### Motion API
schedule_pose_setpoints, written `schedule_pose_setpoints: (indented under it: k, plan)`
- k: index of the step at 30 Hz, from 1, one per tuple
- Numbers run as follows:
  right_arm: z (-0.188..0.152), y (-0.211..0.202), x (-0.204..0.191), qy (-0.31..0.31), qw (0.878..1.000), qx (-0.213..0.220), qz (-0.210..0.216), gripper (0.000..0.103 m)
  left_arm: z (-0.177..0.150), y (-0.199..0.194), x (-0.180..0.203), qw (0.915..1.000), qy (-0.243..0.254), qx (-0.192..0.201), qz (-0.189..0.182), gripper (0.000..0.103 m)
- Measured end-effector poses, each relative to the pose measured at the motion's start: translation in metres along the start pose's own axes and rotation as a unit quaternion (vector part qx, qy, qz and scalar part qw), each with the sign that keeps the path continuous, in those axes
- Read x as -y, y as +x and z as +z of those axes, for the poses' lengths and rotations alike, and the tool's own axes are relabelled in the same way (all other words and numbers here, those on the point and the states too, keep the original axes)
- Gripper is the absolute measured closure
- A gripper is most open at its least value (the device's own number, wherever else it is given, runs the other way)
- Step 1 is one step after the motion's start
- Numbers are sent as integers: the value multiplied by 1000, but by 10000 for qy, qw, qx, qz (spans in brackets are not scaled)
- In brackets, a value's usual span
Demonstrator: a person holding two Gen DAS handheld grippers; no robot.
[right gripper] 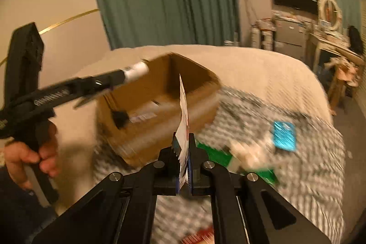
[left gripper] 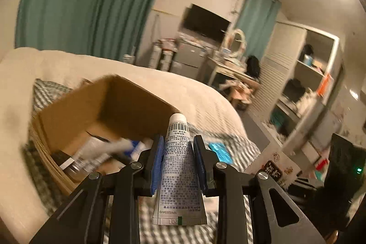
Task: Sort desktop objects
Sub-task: 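Drop the ointment tube into the box with the left tool while the right tool drops the sachet there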
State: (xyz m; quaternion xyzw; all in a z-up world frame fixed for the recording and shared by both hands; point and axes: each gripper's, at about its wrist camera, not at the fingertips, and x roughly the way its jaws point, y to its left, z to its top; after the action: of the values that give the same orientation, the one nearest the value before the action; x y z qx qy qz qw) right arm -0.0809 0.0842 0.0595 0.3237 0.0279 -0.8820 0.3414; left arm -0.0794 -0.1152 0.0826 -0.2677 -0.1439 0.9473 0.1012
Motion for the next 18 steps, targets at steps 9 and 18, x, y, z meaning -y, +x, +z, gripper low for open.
schedule_pose_setpoints:
  k: [9,18]
  plan:
    - [73,116,-51,-12,9989,-435,157,72,8,48,-81,9958,317,-618,600,68]
    - [62,76,-34,396,9972,119,-624,28,-3,42,-87,9936,360,-606,881,16]
